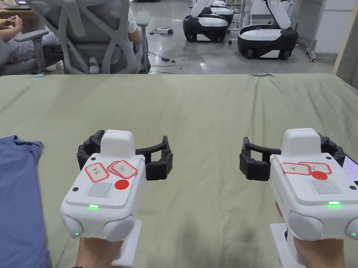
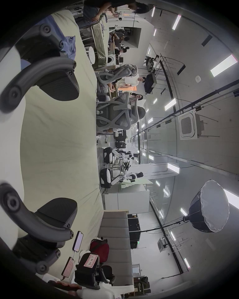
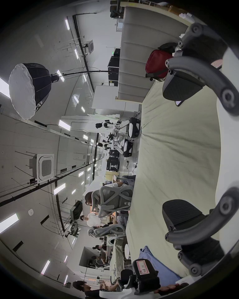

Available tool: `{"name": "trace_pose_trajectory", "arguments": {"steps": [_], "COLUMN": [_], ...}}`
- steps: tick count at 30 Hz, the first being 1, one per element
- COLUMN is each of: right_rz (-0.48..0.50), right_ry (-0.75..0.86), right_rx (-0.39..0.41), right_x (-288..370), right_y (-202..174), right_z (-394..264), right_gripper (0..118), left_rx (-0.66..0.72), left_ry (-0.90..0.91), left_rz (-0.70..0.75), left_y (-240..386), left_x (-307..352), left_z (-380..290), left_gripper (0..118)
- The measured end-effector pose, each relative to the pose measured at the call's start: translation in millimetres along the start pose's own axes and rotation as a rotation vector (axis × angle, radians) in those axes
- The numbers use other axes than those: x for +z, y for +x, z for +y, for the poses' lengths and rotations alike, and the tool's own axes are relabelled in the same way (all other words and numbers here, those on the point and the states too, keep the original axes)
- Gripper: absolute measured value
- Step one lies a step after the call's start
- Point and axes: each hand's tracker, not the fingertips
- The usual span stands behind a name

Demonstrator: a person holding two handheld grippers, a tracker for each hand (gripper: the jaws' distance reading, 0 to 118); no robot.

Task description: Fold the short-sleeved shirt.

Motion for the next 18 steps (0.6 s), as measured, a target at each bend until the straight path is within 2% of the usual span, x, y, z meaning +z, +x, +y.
{"name": "trace_pose_trajectory", "arguments": {"steps": [18], "right_rz": [-0.004], "right_ry": [-0.007], "right_rx": [-0.004], "right_x": [0.6], "right_y": [2.0], "right_z": [-2.4], "right_gripper": [118], "left_rx": [0.0], "left_ry": [-0.016], "left_rz": [-0.007], "left_y": [1.4], "left_x": [-0.5], "left_z": [-1.6], "left_gripper": [118]}}
